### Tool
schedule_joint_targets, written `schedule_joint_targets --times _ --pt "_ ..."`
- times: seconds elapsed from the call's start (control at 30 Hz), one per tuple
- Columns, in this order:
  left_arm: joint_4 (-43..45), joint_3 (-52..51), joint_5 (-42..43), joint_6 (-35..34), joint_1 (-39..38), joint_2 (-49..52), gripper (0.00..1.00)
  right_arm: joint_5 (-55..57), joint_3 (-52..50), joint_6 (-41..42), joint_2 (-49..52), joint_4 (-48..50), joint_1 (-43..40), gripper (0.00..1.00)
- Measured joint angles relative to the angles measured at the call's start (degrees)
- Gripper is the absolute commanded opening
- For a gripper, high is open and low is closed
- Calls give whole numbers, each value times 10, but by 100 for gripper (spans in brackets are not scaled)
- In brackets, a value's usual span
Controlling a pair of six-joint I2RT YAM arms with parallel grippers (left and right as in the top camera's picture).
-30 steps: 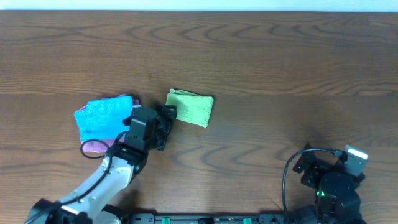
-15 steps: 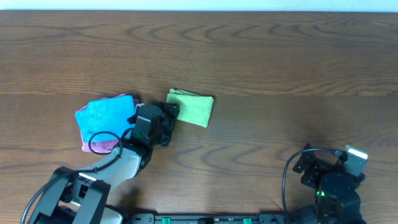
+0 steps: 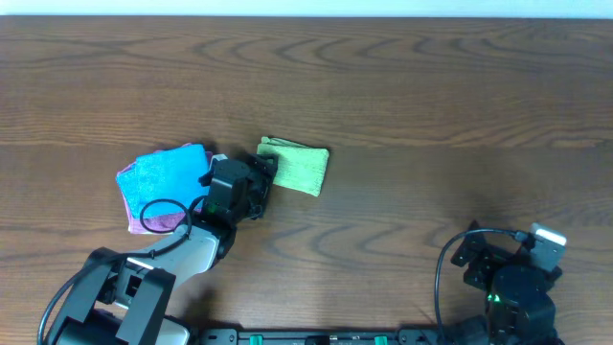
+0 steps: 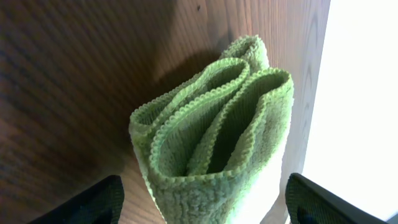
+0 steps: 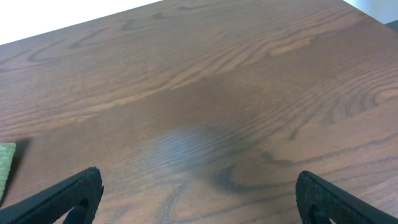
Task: Fold the cloth
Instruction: 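Move the left gripper down beside the folded green cloth, then close the left gripper on the folded green cloth's left edge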
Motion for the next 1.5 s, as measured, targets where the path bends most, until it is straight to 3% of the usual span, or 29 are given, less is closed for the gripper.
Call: schedule_joint_targets --times 0.57,1.17,1.5 --pt "-225 108 -23 35 -29 0 86 0 0 0 0 0 0 99" --pt "-254 127 -127 39 -55 1 98 0 0 0 0 0 0 99" --pt "-181 134 -121 21 -55 59 96 0 0 0 0 0 0 99"
